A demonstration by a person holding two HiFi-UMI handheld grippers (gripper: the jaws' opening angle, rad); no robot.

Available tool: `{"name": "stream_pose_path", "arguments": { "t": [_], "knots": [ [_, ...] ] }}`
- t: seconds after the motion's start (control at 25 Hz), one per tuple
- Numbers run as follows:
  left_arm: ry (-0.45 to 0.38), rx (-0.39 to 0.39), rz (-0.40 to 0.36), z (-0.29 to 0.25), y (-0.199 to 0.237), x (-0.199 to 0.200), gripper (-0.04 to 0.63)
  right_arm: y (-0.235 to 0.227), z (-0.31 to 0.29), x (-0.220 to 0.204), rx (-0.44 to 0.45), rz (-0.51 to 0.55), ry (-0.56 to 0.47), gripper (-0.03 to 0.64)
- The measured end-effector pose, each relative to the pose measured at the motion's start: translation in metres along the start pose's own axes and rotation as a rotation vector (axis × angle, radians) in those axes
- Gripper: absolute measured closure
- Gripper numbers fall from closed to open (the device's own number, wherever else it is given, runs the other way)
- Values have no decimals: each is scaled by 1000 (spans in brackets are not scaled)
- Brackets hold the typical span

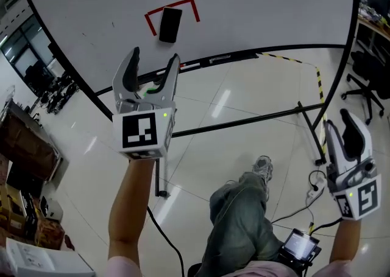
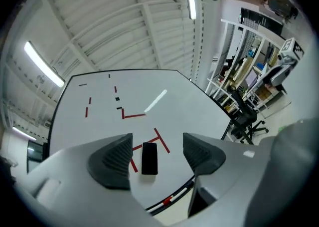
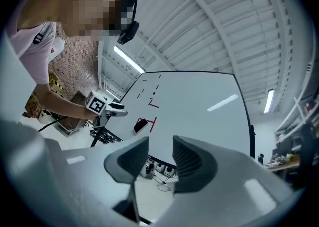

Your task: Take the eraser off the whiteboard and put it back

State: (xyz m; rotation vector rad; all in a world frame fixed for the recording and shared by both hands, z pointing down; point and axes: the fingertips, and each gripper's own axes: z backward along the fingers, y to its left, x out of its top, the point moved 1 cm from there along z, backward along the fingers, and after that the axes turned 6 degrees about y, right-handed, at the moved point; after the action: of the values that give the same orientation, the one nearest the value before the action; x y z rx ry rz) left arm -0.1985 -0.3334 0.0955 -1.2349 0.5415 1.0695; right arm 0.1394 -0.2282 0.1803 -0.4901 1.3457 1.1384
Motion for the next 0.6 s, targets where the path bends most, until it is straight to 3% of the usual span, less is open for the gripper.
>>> {"name": "stream_pose_path", "arguments": {
  "t": [0.28, 0.6],
  "knots": [
    [135, 30, -49, -117, 14, -50, 285, -14, -20, -34, -5, -11, 51, 468],
    [228, 90, -71, -177, 27, -89, 284, -20, -31, -68, -12, -35, 100, 468]
  ]
}}
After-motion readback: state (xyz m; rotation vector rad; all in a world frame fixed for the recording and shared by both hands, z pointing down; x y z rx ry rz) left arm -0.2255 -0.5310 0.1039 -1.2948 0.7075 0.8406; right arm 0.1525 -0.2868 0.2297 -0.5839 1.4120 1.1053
